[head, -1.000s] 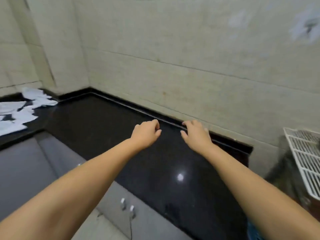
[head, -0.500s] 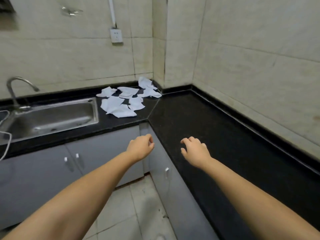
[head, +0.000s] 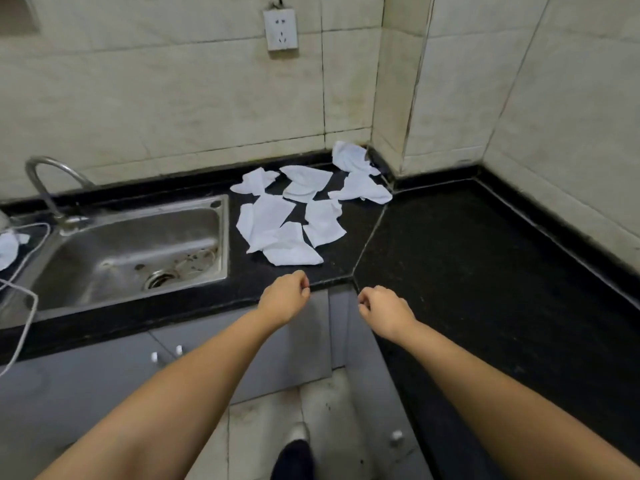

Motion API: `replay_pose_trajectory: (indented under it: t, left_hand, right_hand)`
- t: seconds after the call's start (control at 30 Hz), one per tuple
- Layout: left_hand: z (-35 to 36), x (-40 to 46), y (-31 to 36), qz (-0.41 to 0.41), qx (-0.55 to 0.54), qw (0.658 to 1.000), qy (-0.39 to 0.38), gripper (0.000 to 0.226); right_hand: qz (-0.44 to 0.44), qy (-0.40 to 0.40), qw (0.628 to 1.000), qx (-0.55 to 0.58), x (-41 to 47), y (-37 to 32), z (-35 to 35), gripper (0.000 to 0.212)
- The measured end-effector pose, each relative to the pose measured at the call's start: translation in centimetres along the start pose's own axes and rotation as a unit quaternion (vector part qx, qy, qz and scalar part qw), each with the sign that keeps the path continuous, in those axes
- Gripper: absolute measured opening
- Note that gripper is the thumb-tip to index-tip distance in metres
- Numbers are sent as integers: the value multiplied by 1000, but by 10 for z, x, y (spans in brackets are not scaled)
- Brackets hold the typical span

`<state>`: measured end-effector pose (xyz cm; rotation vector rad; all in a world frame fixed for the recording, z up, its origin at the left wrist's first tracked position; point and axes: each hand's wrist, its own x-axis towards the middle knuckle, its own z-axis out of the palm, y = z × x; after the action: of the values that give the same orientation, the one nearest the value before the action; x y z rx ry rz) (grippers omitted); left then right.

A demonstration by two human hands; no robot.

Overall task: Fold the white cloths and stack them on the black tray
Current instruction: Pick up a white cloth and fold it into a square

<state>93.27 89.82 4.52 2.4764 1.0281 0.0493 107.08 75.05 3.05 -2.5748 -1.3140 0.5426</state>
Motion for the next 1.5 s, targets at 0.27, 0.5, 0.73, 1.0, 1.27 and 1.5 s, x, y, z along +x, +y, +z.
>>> replay_pose_trajectory:
  t: [0.27,0.5,0.73,1.0,1.27,1.5]
  left_hand:
    - [-1,141,-48,22,119,992,25,43]
    - [16,214,-87,34,221,973,-51,36]
    - [-19,258,-75,123,8,991,-47,25]
    - [-69,284,59,274,-163,947,-44,24]
    - [-41,251,175,341,-266,899,-69,19]
    - [53,200,143,315,-176,898,-251,17]
  right_hand:
    - [17,3,998,68,141,-36,21,41]
    - [59,-47,994,75,218,-53,39,29]
    - [84,63,942,318,213,-27,-8,12]
    - [123,339,847,391,145,71,-135,9]
    - [176,491,752,404,34,143,-174,19]
    - [261,337,809,404,-48,172,-62,6]
